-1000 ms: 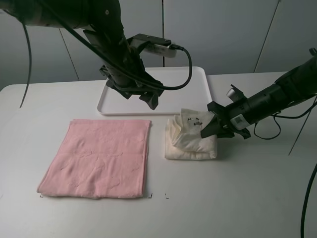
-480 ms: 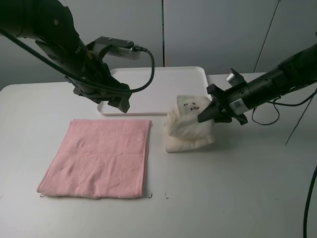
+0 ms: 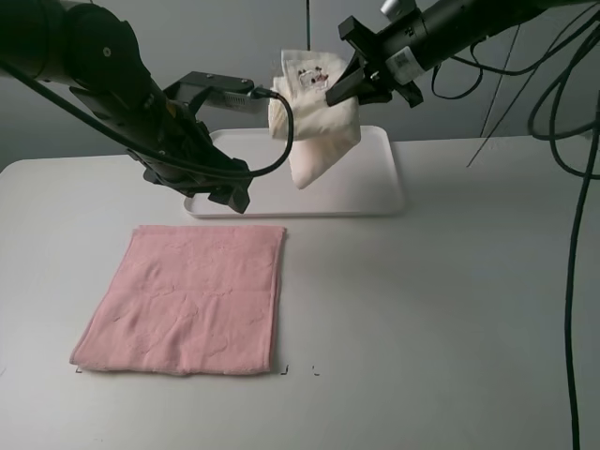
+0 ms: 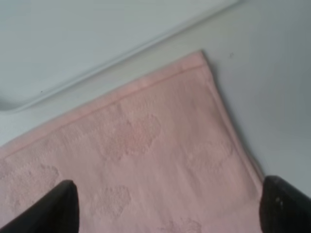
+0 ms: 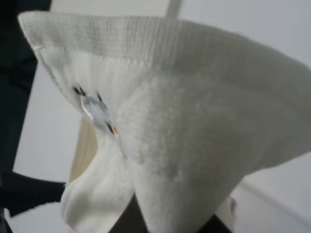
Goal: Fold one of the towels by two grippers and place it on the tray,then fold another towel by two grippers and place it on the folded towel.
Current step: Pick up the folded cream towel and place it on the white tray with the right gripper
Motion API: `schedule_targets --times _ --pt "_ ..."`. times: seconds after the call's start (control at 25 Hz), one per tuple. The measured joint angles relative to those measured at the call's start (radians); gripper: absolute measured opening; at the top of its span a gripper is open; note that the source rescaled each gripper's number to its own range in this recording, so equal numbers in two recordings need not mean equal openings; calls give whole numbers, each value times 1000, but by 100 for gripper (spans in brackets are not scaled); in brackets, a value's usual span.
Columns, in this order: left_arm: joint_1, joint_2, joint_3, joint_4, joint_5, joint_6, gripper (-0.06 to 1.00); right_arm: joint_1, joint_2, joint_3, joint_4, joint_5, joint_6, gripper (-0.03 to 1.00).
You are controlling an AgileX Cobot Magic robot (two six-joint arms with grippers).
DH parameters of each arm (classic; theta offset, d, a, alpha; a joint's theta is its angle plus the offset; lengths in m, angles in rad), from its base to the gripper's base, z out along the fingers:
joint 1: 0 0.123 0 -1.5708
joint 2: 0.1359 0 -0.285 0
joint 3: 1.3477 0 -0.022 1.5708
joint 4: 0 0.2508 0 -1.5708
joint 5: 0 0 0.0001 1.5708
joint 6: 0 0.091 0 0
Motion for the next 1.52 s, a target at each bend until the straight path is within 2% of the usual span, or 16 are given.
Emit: schedule_targets --times 0.16,0.32,0.44,0.6,0.8,1.04,1.08,1.12,1.2,1.28,1.32,1.36,1.52 --pt "0 0 0 0 -2 0 95 20 101 -214 26 37 77 9" --pt "0 0 0 0 -7 0 95 38 200 -362 128 55 104 9" --pt "0 0 0 0 -8 0 95 40 271 -417 197 51 107 9" --pt "0 0 0 0 -8 0 95 40 361 -429 209 18 80 9" --pt "0 0 0 0 2 0 95 40 463 -429 134 -35 24 9" --pt "0 0 0 0 16 0 95 40 513 -429 -17 -102 41 9" --pt "0 0 0 0 20 0 95 40 513 -429 -32 -116 51 14" --pt "0 0 0 0 23 0 95 40 513 -429 -34 -127 55 24" --pt "0 0 0 0 27 0 95 40 513 -429 -20 -137 48 54" --pt "0 0 0 0 29 0 95 40 513 -429 4 -132 29 88" --pt "0 0 0 0 29 0 95 40 513 -429 12 -121 19 95" --pt "0 0 0 0 29 0 95 40 513 -431 17 -108 12 98" --pt "0 0 0 0 29 7 95 37 511 -442 -28 -37 8 100"
